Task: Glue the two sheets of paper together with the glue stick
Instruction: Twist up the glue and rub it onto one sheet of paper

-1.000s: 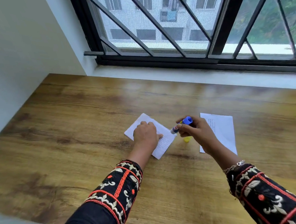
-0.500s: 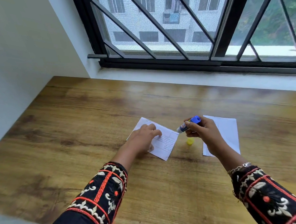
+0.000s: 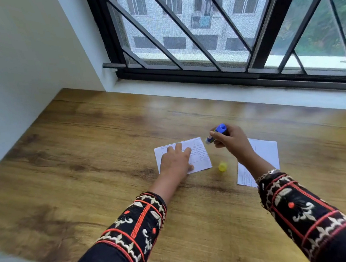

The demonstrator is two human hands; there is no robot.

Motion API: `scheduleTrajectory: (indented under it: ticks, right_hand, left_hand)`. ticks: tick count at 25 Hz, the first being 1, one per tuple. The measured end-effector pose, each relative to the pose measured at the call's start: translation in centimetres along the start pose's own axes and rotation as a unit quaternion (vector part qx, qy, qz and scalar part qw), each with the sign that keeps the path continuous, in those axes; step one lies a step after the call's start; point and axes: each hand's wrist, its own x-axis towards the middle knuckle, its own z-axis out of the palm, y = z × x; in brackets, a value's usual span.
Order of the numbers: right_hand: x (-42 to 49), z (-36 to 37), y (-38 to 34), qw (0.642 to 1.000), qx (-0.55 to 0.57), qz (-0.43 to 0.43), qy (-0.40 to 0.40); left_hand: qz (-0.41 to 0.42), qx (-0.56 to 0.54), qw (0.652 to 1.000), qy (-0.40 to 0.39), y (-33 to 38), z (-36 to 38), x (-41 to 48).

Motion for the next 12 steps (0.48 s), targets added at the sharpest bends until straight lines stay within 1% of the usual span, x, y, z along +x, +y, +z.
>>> scheduleTrajectory:
  ticks: [3,6,12]
  right_hand:
    - [1.8,0.5,-0.6,0.997,-0.076,-0.028,0.004]
    - [3.0,1.3,-0.8,0.989,-0.142,-0.035,-0.026]
    - [3.5,2.5,-0.7,0.976,-0.2,-0.057,-0.06]
  left_hand:
    - [0.016,0.005,1.0,-0.002,-0.5,0.0,0.0]
    - [0.024,0.006,1.0,0.003,-0.8,0.1,0.0]
    - [0.025,0.003,1.0,0.0,-0.8,-0.1,0.1]
